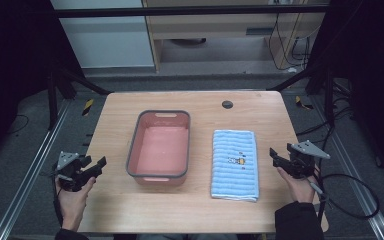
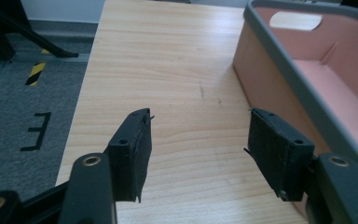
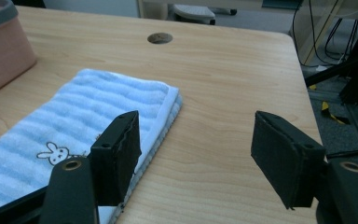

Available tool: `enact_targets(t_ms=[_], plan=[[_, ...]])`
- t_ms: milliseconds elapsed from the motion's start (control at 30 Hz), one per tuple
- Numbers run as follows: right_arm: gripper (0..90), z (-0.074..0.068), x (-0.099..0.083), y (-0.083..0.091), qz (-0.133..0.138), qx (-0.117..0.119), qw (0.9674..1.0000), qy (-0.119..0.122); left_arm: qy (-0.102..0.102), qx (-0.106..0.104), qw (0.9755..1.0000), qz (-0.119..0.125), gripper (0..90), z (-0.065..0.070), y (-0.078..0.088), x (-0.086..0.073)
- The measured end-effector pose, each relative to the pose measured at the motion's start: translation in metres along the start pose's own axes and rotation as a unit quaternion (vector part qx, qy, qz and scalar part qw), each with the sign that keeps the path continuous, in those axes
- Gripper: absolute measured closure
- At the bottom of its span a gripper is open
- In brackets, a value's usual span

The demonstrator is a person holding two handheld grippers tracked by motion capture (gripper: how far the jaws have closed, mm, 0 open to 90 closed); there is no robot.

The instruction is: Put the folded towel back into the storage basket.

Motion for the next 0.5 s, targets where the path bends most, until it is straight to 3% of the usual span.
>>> enact_targets(t_ms=[100,267,467,500], plan=[[32.9,-0.002,0.004,0.003,0.007,0.004,1.0000,0.004,0.006,-0.007,1.0000,0.001,36.5,0.002,0.003,0.003],[32.9,-0.004,0.010,0.007,0.003,0.004,0.9999,0.013,-0.013,-0.016,0.9997,0.010,34.5,0.015,0.011,0.011],[31.2,-0.006,0.015,0.010,0.001,0.016,0.9997,0.017,-0.027,-0.040,0.9983,0.032,33.0,0.034,0.023,0.024],[30.3,-0.008,0.017,0.011,0.001,0.029,0.9995,0.012,-0.030,-0.042,0.9981,0.035,32.7,0.036,0.025,0.026]])
Point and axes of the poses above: each handheld gripper's, and its own axes: y roughly backward along the jaws, x roughly out of its top, z roughly to its right, the point moved 5 cm from there along -y, roughly forward along the jaws, and after that the axes turned 4 degrees about -z, right-handed, at the moved point
